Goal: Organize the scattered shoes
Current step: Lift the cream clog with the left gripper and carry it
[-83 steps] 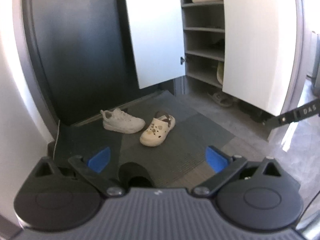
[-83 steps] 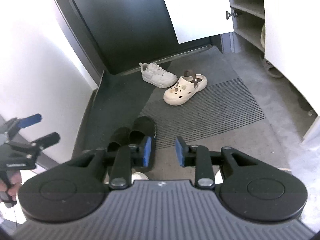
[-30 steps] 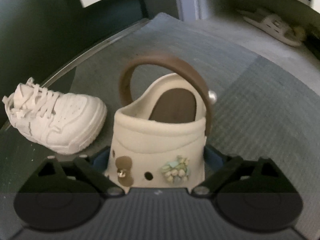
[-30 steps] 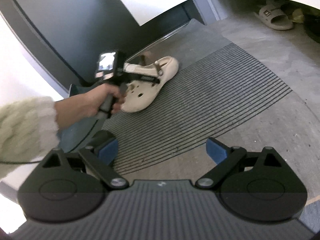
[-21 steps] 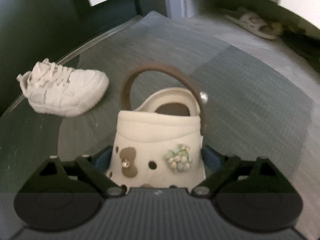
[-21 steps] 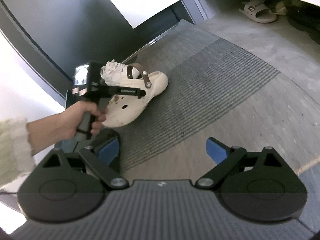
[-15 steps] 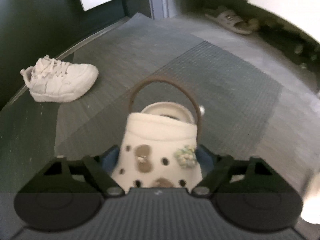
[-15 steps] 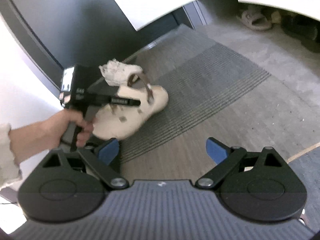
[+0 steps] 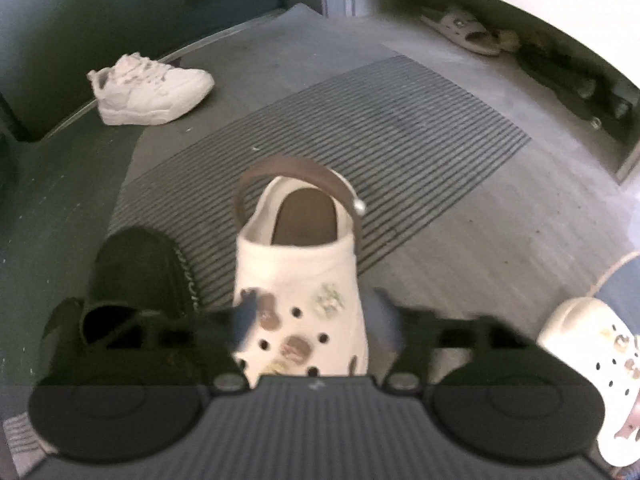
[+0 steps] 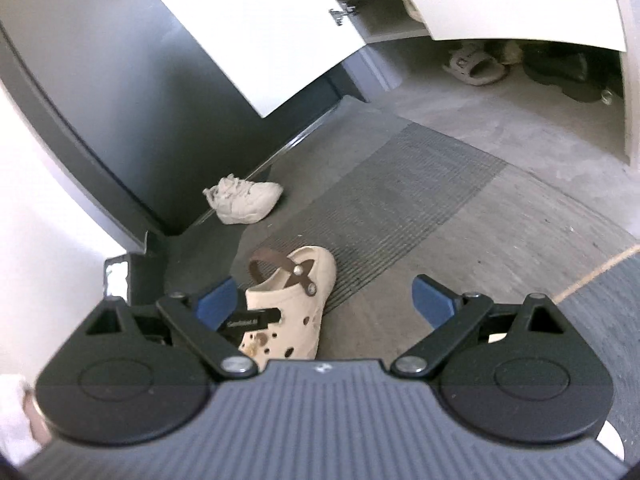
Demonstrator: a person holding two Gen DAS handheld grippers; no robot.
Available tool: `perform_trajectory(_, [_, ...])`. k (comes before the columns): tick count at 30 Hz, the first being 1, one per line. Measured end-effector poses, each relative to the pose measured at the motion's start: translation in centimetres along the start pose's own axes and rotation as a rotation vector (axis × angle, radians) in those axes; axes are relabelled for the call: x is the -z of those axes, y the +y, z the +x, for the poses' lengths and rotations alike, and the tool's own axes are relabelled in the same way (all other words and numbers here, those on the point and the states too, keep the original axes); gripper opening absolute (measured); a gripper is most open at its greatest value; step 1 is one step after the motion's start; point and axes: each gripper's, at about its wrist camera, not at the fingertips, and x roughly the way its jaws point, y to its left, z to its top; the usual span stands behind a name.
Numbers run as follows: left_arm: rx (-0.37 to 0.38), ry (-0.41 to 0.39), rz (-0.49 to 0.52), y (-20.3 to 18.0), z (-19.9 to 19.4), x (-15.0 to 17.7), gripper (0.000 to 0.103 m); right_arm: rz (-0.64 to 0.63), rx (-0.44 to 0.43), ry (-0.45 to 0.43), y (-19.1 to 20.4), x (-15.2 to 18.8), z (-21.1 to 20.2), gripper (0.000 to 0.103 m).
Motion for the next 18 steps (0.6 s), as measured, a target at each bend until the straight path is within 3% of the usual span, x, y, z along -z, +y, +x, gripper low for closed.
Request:
perform_trajectory(3, [-0.030,-0.031,0.045,0.2,0.6,-0.2,0.103,0.032,0.019,0.030,-1.0,0.2,0.4,0.096])
perform_trajectory(8, [-0.074,0.039,0.070,-0.3,4.8,-0.6,0.103,0.035,0.034,0.047,-1.8,0.2,1.0,0.096])
perform_trajectory(12, [-0.056,0.136,-0.016,-0.5,8.2,-0.3,0.100,0.051,0.051,0.051,-2.7,0.1,0.9,0.096])
perform_trajectory(18, [-0.039,0.116,-0.105,-0.6,7.4,0.5,0.093,0.078,0.079,0.039,-4.0,0.3,0.0,0.096])
